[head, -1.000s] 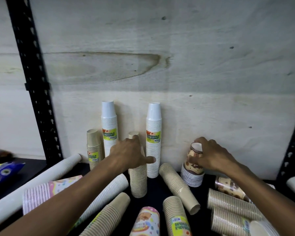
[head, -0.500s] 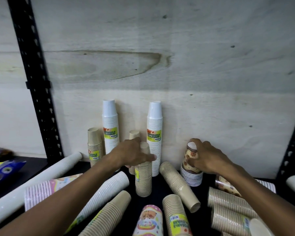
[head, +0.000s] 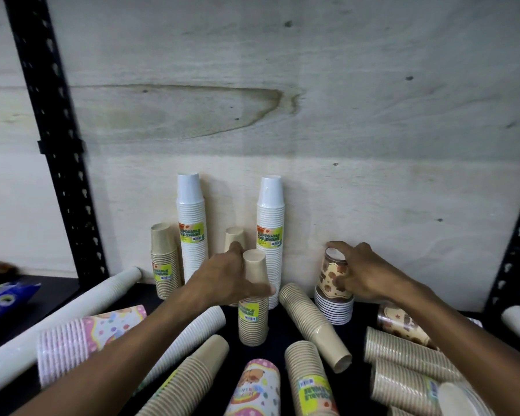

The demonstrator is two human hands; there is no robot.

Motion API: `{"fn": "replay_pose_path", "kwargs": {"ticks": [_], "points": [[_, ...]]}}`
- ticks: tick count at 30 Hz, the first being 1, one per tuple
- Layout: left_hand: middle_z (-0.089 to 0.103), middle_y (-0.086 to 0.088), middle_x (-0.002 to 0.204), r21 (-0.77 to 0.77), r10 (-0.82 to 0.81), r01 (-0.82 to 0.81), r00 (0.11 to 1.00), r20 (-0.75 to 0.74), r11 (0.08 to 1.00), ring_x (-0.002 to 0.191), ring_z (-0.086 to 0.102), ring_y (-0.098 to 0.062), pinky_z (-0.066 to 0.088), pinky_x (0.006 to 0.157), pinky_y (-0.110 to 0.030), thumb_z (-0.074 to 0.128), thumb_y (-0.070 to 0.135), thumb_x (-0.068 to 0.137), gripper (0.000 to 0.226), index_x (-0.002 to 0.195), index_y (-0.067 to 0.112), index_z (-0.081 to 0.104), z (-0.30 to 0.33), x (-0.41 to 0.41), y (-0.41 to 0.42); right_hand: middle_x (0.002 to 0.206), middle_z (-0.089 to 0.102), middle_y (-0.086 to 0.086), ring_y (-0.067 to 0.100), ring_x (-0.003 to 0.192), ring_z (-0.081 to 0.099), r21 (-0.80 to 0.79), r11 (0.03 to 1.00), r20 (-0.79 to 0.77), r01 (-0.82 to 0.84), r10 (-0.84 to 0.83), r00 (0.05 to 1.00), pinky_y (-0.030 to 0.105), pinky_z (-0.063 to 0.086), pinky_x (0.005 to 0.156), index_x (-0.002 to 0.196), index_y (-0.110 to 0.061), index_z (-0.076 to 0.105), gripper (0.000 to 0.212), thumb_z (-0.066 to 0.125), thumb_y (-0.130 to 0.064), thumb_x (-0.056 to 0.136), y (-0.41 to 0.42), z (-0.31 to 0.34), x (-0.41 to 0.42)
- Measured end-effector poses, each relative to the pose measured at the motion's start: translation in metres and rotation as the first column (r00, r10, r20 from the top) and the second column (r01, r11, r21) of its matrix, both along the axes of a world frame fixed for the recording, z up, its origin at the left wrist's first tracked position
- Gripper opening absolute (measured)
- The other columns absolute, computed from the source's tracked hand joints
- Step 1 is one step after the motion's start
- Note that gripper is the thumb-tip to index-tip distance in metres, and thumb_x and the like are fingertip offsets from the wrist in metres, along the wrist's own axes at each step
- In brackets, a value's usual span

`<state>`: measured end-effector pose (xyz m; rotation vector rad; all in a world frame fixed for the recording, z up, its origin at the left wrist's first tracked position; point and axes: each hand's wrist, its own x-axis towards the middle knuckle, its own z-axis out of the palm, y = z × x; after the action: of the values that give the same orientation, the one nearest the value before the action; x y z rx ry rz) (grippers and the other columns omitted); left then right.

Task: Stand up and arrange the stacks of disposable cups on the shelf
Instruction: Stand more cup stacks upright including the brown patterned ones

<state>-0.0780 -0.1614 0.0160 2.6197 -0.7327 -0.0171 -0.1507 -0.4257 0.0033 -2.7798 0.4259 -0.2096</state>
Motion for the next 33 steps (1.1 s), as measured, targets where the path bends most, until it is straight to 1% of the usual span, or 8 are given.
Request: {"fn": "replay_pose_path", "kwargs": {"ticks": [6, 10, 17, 21, 23, 26, 30, 33], "points": [[0.066, -0.006, 0.113, -0.003, -0.107, 0.107, 0.993, -0.045, 0.994, 0.097, 0.065, -0.028, 0.054, 0.082, -0.038, 0.086, 0.044, 0.064, 0.092, 0.132, 0.022, 0.029, -0.007, 0.003, 0.007, 0.127, 0.036, 0.011, 0.03, 0.107, 0.06, 0.02, 0.999, 0.041, -0.024, 0.023, 0.999, 0.036, 0.053, 0.094, 0.145, -0.039, 0.036, 0.068, 0.068, -0.034, 0.085, -0.002, 0.002, 0.001], [0.068, -0.005, 0.113, -0.075, -0.001, 0.005, 0.998, 0.059, 0.997, 0.101, 0.064, -0.029, 0.051, 0.081, -0.036, 0.085, 0.048, 0.064, 0.09, 0.131, 0.02, 0.031, -0.017, 0.0, 0.003, 0.121, 0.037, 0.006, 0.027, 0.109, 0.057, 0.012, 0.999, 0.058, -0.038, 0.037, 0.998, 0.033, 0.053, 0.09, 0.146, -0.038, 0.036, 0.066, 0.062, -0.023, 0.087, -0.006, 0.001, 0.002], [0.068, -0.004, 0.117, -0.132, 0.071, -0.057, 0.991, 0.11, 0.99, 0.099, 0.066, -0.03, 0.05, 0.081, -0.034, 0.083, 0.049, 0.066, 0.087, 0.13, 0.022, 0.031, -0.026, -0.003, -0.003, 0.133, 0.037, 0.012, 0.028, 0.113, 0.057, -0.002, 0.998, 0.053, -0.065, 0.065, 0.997, 0.031, 0.052, 0.091, 0.149, -0.036, 0.03, 0.069, 0.058, -0.019, 0.089, -0.006, -0.002, -0.003], [0.052, 0.003, 0.122, -0.175, 0.092, -0.08, 0.994, 0.058, 0.981, 0.108, 0.06, -0.022, 0.049, 0.089, -0.037, 0.086, 0.057, 0.057, 0.094, 0.119, 0.023, 0.023, -0.024, -0.012, 0.005, 0.139, 0.039, 0.014, 0.025, 0.113, 0.057, 0.034, 0.998, 0.057, -0.061, 0.059, 0.997, 0.032, 0.051, 0.093, 0.153, -0.034, 0.021, 0.08, 0.065, -0.031, 0.087, -0.008, 0.001, -0.01], [0.043, 0.006, 0.121, -0.17, 0.127, -0.102, 0.981, 0.144, 0.98, 0.107, 0.058, -0.022, 0.048, 0.086, -0.038, 0.08, 0.063, 0.059, 0.086, 0.109, 0.028, 0.019, -0.018, -0.026, 0.009, 0.143, 0.042, 0.014, 0.025, 0.116, 0.057, 0.085, 0.996, 0.081, -0.027, 0.02, 0.997, 0.031, 0.049, 0.091, 0.155, -0.027, 0.02, 0.085, 0.068, -0.039, 0.086, -0.013, 0.006, -0.017], [0.05, 0.008, 0.111, -0.096, 0.07, -0.045, 0.959, 0.275, 0.994, 0.1, 0.06, -0.022, 0.048, 0.079, -0.036, 0.069, 0.066, 0.072, 0.065, 0.101, 0.031, 0.023, -0.006, -0.055, 0.003, 0.148, 0.043, 0.012, 0.027, 0.124, 0.054, 0.06, 0.997, 0.04, 0.047, -0.05, 0.998, 0.034, 0.048, 0.093, 0.151, -0.021, 0.028, 0.081, 0.067, -0.05, 0.086, -0.024, 0.012, -0.036], [0.067, 0.008, 0.095, 0.044, -0.103, 0.098, 0.986, 0.127, 0.994, 0.095, 0.063, -0.02, 0.052, 0.084, -0.039, 0.062, 0.074, 0.07, 0.052, 0.097, 0.035, 0.039, -0.013, -0.078, -0.031, 0.147, 0.048, 0.009, 0.023, 0.124, 0.054, -0.041, 0.996, -0.122, 0.083, -0.087, 0.989, 0.035, 0.048, 0.099, 0.147, -0.019, 0.036, 0.07, 0.062, -0.051, 0.09, -0.041, 0.01, -0.065], [0.068, 0.005, 0.104, 0.118, -0.185, 0.185, 0.983, -0.004, 0.976, 0.104, 0.062, -0.019, 0.05, 0.092, -0.04, 0.062, 0.073, 0.071, 0.053, 0.105, 0.035, 0.047, -0.023, -0.077, -0.056, 0.149, 0.046, 0.008, 0.023, 0.127, 0.052, -0.074, 0.993, -0.217, 0.097, -0.111, 0.97, 0.03, 0.046, 0.099, 0.149, -0.018, 0.035, 0.071, 0.061, -0.051, 0.091, -0.052, 0.008, -0.084]]}}
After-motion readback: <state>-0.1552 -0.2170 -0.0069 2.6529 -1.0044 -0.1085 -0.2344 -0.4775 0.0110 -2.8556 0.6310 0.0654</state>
